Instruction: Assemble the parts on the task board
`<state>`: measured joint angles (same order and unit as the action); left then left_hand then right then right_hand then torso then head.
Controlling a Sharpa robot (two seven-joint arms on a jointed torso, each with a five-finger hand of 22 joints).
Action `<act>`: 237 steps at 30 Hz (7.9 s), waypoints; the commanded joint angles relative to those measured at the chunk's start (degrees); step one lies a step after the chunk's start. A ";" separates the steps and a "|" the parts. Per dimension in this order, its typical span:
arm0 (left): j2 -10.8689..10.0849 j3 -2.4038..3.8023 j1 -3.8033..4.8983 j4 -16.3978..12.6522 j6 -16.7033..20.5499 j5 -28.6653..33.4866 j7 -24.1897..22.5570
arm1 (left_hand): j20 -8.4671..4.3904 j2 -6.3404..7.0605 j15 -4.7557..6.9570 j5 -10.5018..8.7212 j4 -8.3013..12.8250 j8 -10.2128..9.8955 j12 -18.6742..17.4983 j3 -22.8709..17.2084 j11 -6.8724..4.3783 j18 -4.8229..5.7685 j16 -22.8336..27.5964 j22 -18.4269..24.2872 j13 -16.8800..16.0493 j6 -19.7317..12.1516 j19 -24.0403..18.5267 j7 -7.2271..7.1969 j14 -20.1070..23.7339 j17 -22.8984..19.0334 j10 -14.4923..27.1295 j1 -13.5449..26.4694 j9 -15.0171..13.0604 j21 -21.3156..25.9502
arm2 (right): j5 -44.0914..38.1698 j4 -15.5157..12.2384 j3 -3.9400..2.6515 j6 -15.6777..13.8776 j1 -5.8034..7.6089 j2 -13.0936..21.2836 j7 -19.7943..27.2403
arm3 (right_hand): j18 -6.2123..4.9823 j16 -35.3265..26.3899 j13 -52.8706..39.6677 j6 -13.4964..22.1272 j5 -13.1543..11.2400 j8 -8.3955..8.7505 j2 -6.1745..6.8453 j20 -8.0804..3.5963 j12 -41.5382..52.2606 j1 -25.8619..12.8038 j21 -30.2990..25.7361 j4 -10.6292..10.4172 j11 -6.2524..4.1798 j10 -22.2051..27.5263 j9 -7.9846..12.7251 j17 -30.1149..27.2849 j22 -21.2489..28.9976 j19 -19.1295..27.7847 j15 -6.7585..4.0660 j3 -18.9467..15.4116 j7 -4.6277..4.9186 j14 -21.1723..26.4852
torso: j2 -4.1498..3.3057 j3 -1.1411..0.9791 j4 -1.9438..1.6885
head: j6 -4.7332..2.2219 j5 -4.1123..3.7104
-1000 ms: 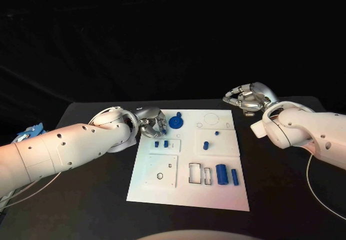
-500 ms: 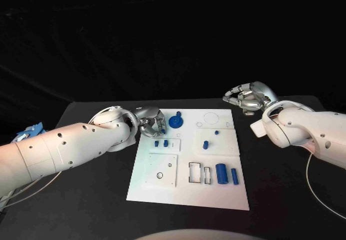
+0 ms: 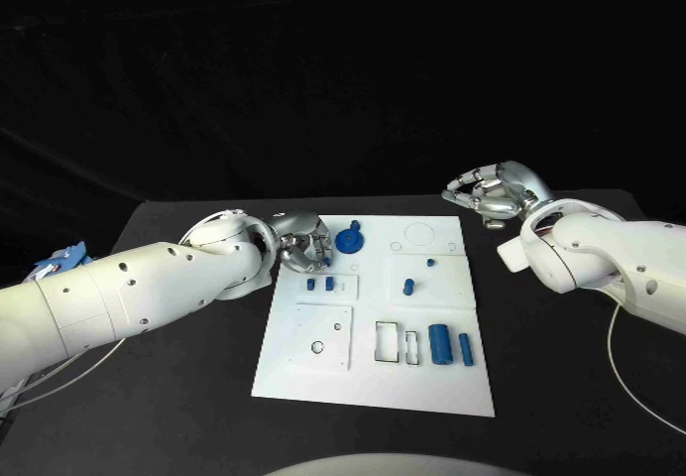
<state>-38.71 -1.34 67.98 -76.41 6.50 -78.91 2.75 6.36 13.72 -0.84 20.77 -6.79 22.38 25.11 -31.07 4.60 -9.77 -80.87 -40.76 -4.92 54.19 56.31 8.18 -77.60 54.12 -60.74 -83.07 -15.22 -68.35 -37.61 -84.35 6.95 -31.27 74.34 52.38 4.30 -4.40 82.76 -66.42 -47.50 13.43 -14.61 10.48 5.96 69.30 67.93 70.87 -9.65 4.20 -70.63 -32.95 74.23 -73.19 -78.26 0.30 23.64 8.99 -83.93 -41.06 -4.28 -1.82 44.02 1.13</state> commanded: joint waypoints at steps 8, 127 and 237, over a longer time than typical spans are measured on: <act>0.39 -0.06 0.00 0.46 -2.22 -0.64 0.87 | 0.11 -0.09 0.12 -0.30 0.65 -0.30 -0.30 0.04 -0.01 -0.12 -0.16 -0.17 0.03 0.71 0.34 0.04 0.03 -0.10 -0.81 0.37 0.01 -0.21 | -0.16 -0.09 -0.01 0.63 -0.03 0.09 0.47 | -0.76 -0.14 0.03 0.21 0.29 -0.31 -0.27 -0.02 -0.34 -0.29 -0.09 -0.31 0.01 0.47 -0.06 -0.05 0.05 0.42 -0.41 0.07 0.05 -2.30 | -0.01 0.01 0.01 | 0.15 -0.09; -12.84 0.96 -0.13 -8.21 2.89 74.12 -29.24 | 1.84 -2.19 -1.68 -0.08 4.04 -7.35 -2.96 2.13 2.09 -0.78 20.23 9.10 -2.26 -2.15 -8.52 2.42 17.48 -30.67 1.95 4.27 3.93 11.04 | -62.27 -8.37 0.53 20.48 -1.54 0.55 -12.99 | -1.98 -3.62 50.23 -3.73 -4.53 1.91 3.89 0.91 -52.80 4.83 -8.32 7.74 2.00 14.04 3.92 -4.84 4.00 2.74 1.25 8.88 0.90 -1.08 | -0.08 0.11 -0.02 | -0.60 -4.17; -11.09 0.96 -0.09 -6.53 2.61 73.99 -26.46 | 1.95 -2.34 -1.99 0.07 5.25 -7.69 -2.91 2.31 2.51 -0.74 21.02 9.63 -2.37 -2.77 -8.46 2.94 18.37 -30.98 2.65 3.29 4.21 11.82 | -58.75 -15.27 0.65 5.58 -9.77 -11.24 -11.71 | 0.09 -1.40 50.57 -11.71 -6.75 -2.35 -1.82 -1.28 -50.85 8.99 1.70 11.49 -1.16 4.48 3.14 -1.57 -4.41 -2.88 -1.61 13.74 -1.69 -2.54 | -0.09 0.13 0.00 | 1.65 1.24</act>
<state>-50.03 -0.43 67.85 -82.88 10.09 -4.99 -23.60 8.19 11.38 -2.68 20.49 -1.88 14.95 22.09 -28.70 7.17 -9.76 -60.24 -31.17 -7.22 51.71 48.12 11.04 -59.57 23.19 -58.35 -79.53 -11.08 -56.86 -97.46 -100.08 7.57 -26.78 64.93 41.63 -8.65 -4.83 81.10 -15.78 -58.93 6.45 -16.83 8.92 4.62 18.38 77.19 72.88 1.58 4.51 -64.61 -29.73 72.73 -74.94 -81.04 -1.04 37.39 7.17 -84.03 -41.14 -4.06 -1.83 45.50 1.94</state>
